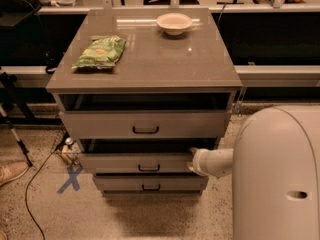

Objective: Open middle drawer

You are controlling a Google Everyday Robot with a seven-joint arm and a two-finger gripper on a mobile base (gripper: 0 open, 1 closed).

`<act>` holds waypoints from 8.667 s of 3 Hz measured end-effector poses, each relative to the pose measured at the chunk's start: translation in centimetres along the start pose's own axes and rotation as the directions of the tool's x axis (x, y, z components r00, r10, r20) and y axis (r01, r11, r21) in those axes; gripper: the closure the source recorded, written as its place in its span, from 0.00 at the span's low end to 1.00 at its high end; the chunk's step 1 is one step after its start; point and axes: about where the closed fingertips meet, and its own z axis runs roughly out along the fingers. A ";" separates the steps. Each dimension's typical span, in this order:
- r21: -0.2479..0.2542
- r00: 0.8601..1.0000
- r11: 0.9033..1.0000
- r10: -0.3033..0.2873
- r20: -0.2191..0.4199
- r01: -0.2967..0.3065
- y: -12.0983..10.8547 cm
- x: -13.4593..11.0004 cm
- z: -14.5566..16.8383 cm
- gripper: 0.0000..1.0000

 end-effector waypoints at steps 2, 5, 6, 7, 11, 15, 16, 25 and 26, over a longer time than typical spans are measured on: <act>0.000 1.000 1.000 0.000 0.000 0.000 -0.1 -0.1 -0.2 1.00; 0.037 0.997 0.997 0.071 0.004 -0.071 2.1 2.0 -2.6 1.00; 0.036 0.998 0.997 0.070 0.005 -0.070 2.1 2.0 -2.6 0.81; 0.035 0.998 0.997 0.070 0.005 -0.070 2.1 1.9 -2.5 0.58; -0.018 1.000 1.000 0.003 0.004 -0.003 2.1 1.1 -1.8 0.00; -0.283 0.996 0.958 -0.056 -0.072 0.034 3.9 4.3 1.0 0.49; -0.283 0.996 0.958 -0.056 -0.072 0.034 3.8 4.2 0.8 0.73; -0.247 0.994 0.965 0.063 -0.089 -0.083 10.5 5.5 -3.4 1.00; -0.247 0.994 0.965 0.063 -0.089 -0.083 10.2 5.2 -3.9 1.00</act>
Offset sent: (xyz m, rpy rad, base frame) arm -0.2000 -0.0619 0.0231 0.0667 0.0407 -0.3432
